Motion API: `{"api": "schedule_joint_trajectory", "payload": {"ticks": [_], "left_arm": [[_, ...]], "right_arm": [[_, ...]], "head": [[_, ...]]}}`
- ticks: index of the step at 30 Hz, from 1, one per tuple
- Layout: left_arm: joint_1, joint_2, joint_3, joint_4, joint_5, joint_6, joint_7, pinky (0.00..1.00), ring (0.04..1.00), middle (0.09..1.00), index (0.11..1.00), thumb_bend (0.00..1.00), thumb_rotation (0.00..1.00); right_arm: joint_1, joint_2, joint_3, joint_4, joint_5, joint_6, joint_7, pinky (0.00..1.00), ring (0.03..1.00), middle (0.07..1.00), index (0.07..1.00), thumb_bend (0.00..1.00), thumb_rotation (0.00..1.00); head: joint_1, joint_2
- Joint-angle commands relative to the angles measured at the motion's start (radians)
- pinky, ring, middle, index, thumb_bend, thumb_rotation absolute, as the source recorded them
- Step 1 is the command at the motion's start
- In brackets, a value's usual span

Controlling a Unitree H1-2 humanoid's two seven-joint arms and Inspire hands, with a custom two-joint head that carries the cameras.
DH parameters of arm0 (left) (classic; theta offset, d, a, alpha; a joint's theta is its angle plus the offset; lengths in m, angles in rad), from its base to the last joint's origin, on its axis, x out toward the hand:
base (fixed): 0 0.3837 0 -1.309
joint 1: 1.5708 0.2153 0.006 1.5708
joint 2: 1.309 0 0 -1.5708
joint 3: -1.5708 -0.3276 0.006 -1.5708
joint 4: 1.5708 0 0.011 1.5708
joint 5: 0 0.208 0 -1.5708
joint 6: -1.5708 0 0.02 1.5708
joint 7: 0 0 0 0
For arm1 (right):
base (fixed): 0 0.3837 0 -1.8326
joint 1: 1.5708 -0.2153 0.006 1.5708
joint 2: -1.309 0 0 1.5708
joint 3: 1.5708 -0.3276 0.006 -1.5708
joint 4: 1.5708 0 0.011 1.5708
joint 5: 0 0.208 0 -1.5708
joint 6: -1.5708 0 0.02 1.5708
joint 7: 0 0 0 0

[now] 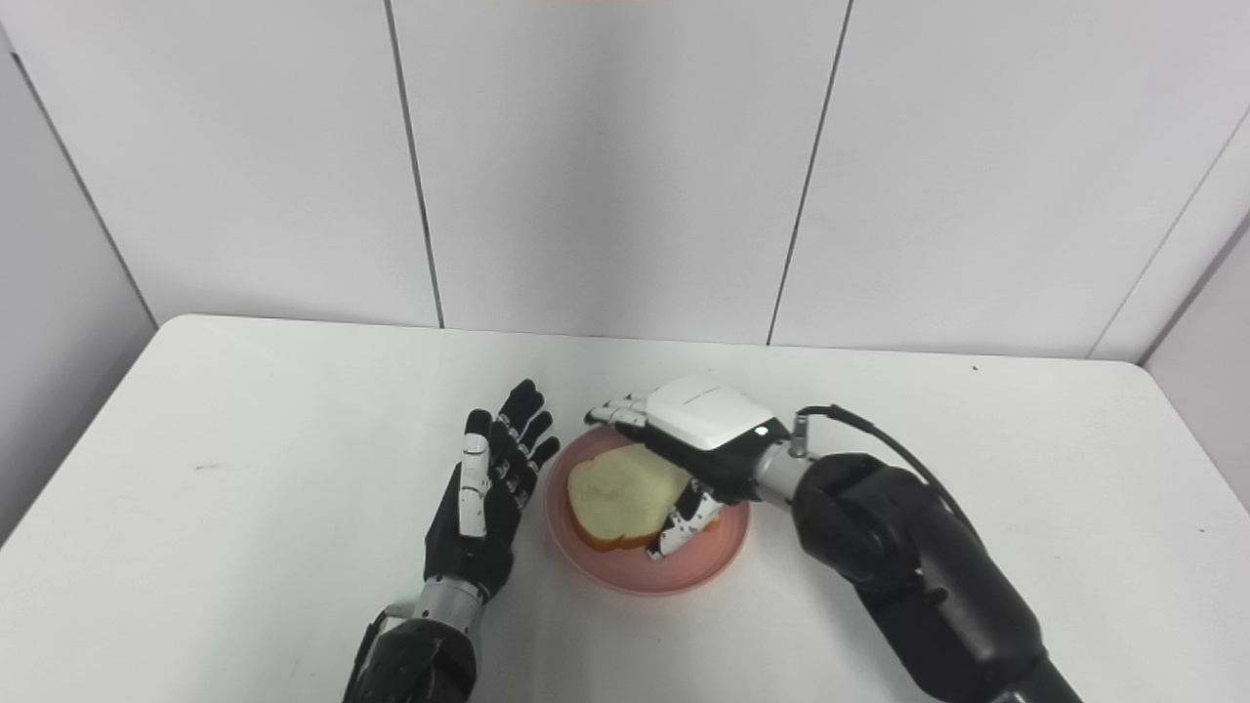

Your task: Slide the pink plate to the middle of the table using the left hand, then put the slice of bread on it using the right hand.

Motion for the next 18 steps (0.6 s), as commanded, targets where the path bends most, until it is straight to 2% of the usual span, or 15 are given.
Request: {"api": "schedule_joint_trajectory", "payload": {"ticks": [1, 3, 7, 9, 11, 12, 14, 15, 17, 18], "left_arm": [[0.007, -0.003, -0.002, -0.029, 0.002, 0.002, -0.001, 0.95, 0.970, 0.968, 0.904, 0.64, 1.00], [0.010, 0.000, -0.004, -0.034, 0.010, 0.006, 0.002, 0.96, 0.972, 0.970, 0.904, 0.64, 1.00], [0.010, 0.009, -0.008, -0.025, 0.032, -0.006, 0.013, 0.95, 0.966, 0.967, 0.899, 0.65, 1.00], [0.012, 0.011, -0.010, -0.027, 0.048, -0.009, 0.020, 0.95, 0.964, 0.966, 0.901, 0.65, 1.00], [0.014, 0.011, -0.012, -0.029, 0.058, -0.011, 0.023, 0.95, 0.962, 0.966, 0.902, 0.65, 1.00], [0.015, 0.011, -0.012, -0.028, 0.062, -0.014, 0.023, 0.95, 0.964, 0.967, 0.906, 0.64, 1.00], [0.015, 0.014, -0.014, -0.020, 0.066, -0.029, 0.019, 0.95, 0.967, 0.970, 0.913, 0.64, 1.00], [0.015, 0.015, -0.013, -0.017, 0.060, -0.034, 0.014, 0.95, 0.968, 0.970, 0.914, 0.64, 1.00], [0.017, 0.018, -0.013, -0.017, 0.055, -0.036, 0.008, 0.96, 0.975, 0.974, 0.916, 0.63, 1.00], [0.018, 0.021, -0.014, -0.019, 0.054, -0.037, 0.006, 0.97, 0.980, 0.979, 0.923, 0.63, 1.00]], "right_arm": [[0.001, -0.010, -0.051, -0.041, 0.055, 0.036, -0.019, 0.96, 0.965, 0.974, 0.958, 0.87, 0.25], [0.033, -0.004, -0.101, -0.033, 0.108, 0.017, -0.064, 0.94, 0.982, 0.994, 0.987, 0.84, 0.32], [0.085, 0.020, -0.183, 0.019, 0.190, -0.040, -0.179, 0.91, 0.992, 1.000, 0.998, 0.84, 0.36], [0.112, 0.039, -0.225, 0.050, 0.244, -0.075, -0.242, 0.87, 0.990, 1.000, 1.000, 0.83, 0.40], [0.138, 0.061, -0.257, 0.074, 0.286, -0.104, -0.295, 0.83, 0.992, 1.000, 1.000, 0.81, 0.47], [0.149, 0.069, -0.268, 0.083, 0.301, -0.115, -0.317, 0.83, 0.991, 1.000, 1.000, 0.79, 0.57], [0.176, 0.095, -0.293, 0.104, 0.332, -0.140, -0.369, 0.86, 0.992, 1.000, 1.000, 0.73, 0.67], [0.188, 0.108, -0.304, 0.115, 0.347, -0.151, -0.392, 0.86, 0.992, 1.000, 1.000, 0.73, 0.68], [0.209, 0.133, -0.323, 0.133, 0.385, -0.168, -0.424, 0.88, 0.998, 1.000, 1.000, 0.71, 0.76], [0.223, 0.149, -0.332, 0.135, 0.408, -0.166, -0.436, 0.92, 1.000, 1.000, 1.000, 0.68, 0.84]], "head": [[0.000, 0.000], [-0.003, -0.001], [-0.007, -0.001], [-0.010, -0.004], [-0.012, -0.006], [-0.012, -0.006], [-0.013, -0.005], [-0.014, -0.006], [-0.017, -0.008], [-0.018, -0.010]]}}
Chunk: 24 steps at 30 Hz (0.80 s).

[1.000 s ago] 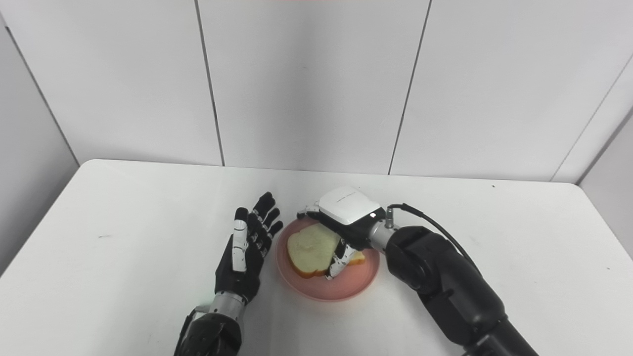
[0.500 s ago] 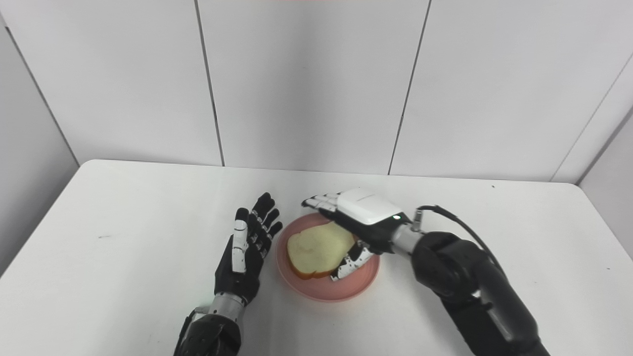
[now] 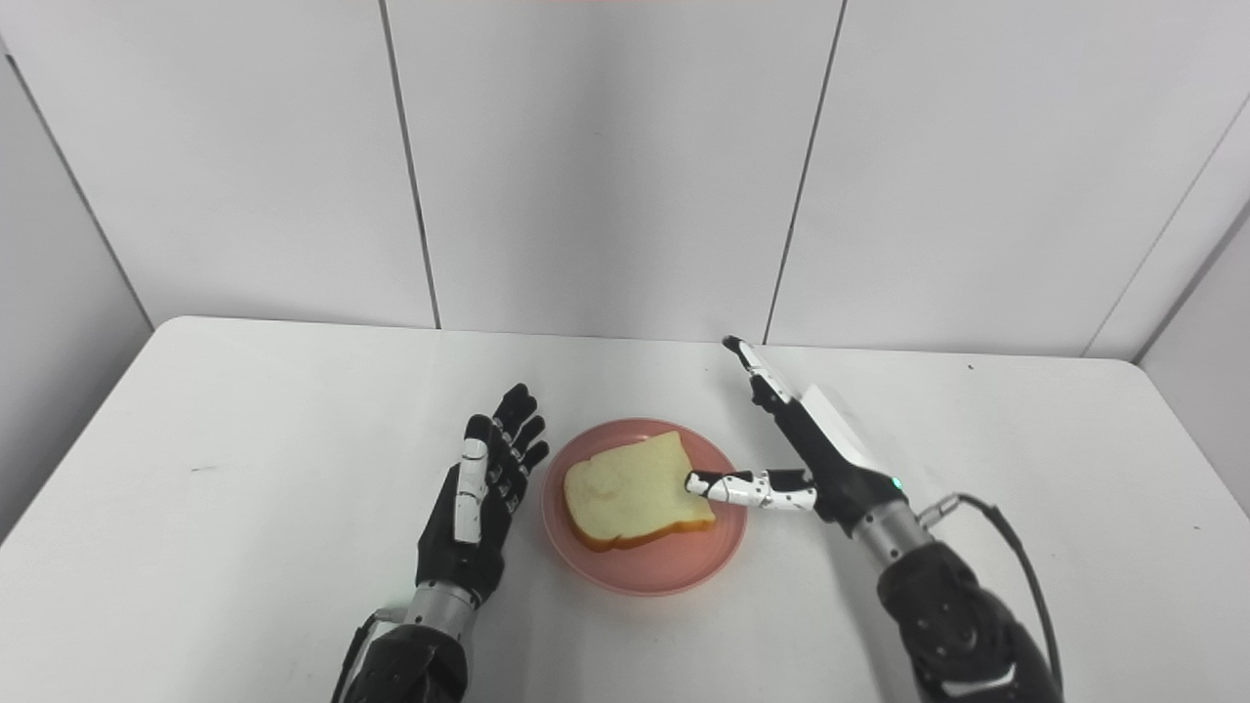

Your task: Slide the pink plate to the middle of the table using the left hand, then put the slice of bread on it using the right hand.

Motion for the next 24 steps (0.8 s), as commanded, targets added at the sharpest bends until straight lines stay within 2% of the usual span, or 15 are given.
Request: {"api": "schedule_joint_trajectory", "payload": {"ticks": [1, 3, 6, 14, 21, 24], "left_arm": [[0.004, 0.009, -0.003, -0.001, 0.007, -0.034, -0.011, 0.98, 0.983, 0.980, 0.926, 0.63, 1.00], [0.006, 0.016, -0.006, -0.004, 0.018, -0.029, -0.005, 0.98, 0.981, 0.979, 0.928, 0.64, 1.00], [0.004, 0.031, -0.009, 0.003, 0.039, -0.034, 0.004, 0.99, 0.978, 0.976, 0.932, 0.65, 1.00], [0.001, 0.055, -0.001, 0.016, 0.057, -0.061, 0.013, 1.00, 0.996, 0.989, 0.940, 0.69, 1.00], [-0.006, 0.075, 0.000, 0.032, 0.039, -0.072, -0.006, 1.00, 1.000, 1.000, 0.955, 0.69, 1.00], [-0.003, 0.081, 0.002, 0.020, 0.027, -0.057, -0.010, 1.00, 1.000, 1.000, 0.972, 0.69, 1.00]], "right_arm": [[-0.001, 0.022, -0.026, -0.016, 0.056, -0.052, -0.048, 0.94, 1.000, 1.000, 1.000, 0.67, 0.88], [0.026, 0.049, -0.045, -0.032, 0.121, -0.030, -0.047, 0.98, 1.000, 1.000, 1.000, 0.67, 0.95], [0.051, 0.108, -0.078, -0.049, 0.266, -0.019, -0.042, 1.00, 1.000, 1.000, 1.000, 0.66, 0.98], [0.066, 0.197, -0.137, -0.031, 0.504, 0.053, -0.027, 1.00, 1.000, 1.000, 1.000, 0.68, 0.98], [0.083, 0.224, -0.130, 0.015, 0.536, 0.032, -0.029, 1.00, 1.000, 1.000, 1.000, 0.66, 0.95], [0.082, 0.233, -0.125, 0.020, 0.523, 0.039, -0.040, 1.00, 1.000, 1.000, 1.000, 0.65, 0.94]], "head": [[-0.002, -0.002], [-0.013, -0.003], [-0.037, -0.015], [-0.041, -0.028], [-0.046, -0.040], [-0.040, -0.045]]}}
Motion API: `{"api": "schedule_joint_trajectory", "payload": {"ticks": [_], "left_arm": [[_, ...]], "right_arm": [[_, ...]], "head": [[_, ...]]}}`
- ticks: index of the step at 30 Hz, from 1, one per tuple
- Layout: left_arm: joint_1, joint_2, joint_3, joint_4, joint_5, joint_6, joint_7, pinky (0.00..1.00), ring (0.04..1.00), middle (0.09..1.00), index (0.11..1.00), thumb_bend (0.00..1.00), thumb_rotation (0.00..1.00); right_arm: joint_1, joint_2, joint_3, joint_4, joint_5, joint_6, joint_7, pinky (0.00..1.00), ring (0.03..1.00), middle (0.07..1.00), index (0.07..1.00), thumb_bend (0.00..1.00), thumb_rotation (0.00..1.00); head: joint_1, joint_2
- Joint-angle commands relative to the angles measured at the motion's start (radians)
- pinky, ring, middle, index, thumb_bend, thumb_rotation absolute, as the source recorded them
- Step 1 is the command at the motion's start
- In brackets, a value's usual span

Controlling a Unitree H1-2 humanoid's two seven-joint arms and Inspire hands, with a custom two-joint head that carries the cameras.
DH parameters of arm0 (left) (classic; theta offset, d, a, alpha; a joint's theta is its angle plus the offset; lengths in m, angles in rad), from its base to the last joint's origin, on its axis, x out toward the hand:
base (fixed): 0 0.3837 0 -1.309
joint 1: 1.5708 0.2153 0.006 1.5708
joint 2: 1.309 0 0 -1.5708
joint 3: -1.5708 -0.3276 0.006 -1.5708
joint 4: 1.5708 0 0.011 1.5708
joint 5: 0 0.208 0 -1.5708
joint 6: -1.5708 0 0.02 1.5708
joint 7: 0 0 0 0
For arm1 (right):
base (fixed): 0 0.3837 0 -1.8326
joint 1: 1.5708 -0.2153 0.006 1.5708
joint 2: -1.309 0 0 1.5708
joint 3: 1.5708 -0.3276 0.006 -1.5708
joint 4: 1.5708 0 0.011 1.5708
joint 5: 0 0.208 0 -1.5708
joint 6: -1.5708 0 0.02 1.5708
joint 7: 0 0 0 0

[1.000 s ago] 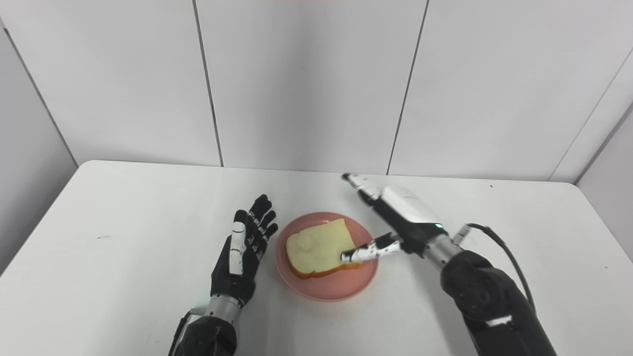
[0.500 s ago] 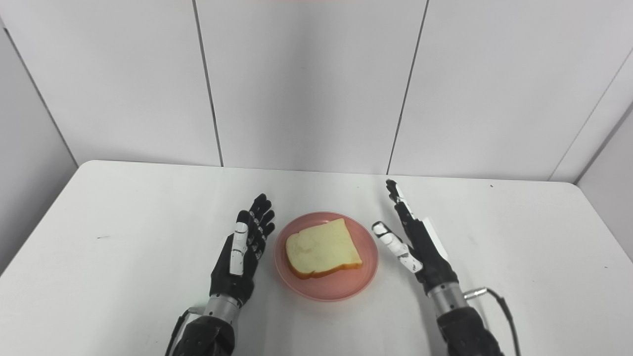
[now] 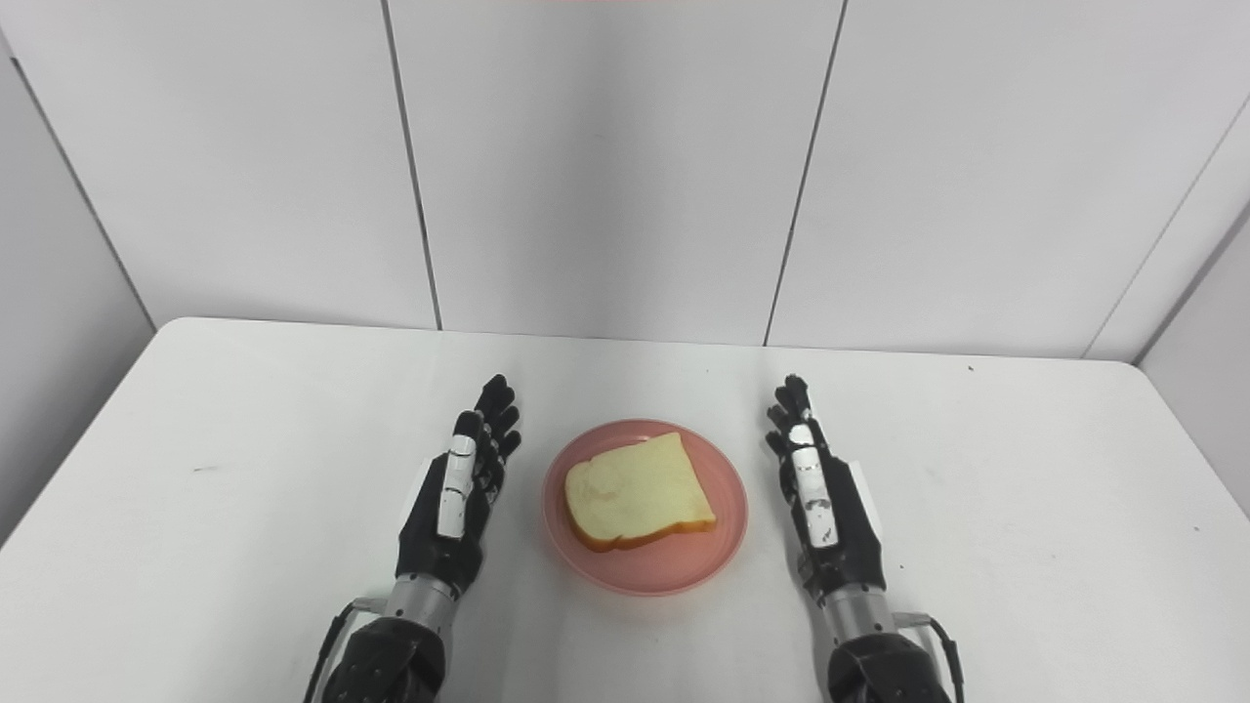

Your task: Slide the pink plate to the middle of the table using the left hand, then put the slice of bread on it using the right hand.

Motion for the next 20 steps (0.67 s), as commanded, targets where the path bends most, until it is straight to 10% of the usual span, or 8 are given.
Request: {"api": "schedule_joint_trajectory", "payload": {"ticks": [1, 20], "left_arm": [[0.011, 0.018, 0.008, 0.004, -0.009, -0.018, -0.019, 1.00, 1.000, 1.000, 0.978, 0.69, 1.00], [0.032, -0.006, -0.005, -0.030, 0.002, 0.054, 0.005, 1.00, 1.000, 1.000, 1.000, 0.68, 1.00]], "right_arm": [[-0.019, 0.009, 0.004, -0.024, -0.003, -0.018, -0.009, 1.00, 1.000, 1.000, 1.000, 0.65, 0.94], [-0.032, -0.002, -0.011, 0.049, 0.011, -0.024, -0.012, 1.00, 1.000, 1.000, 1.000, 0.64, 0.91]], "head": [[0.005, 0.000], [0.073, 0.008]]}}
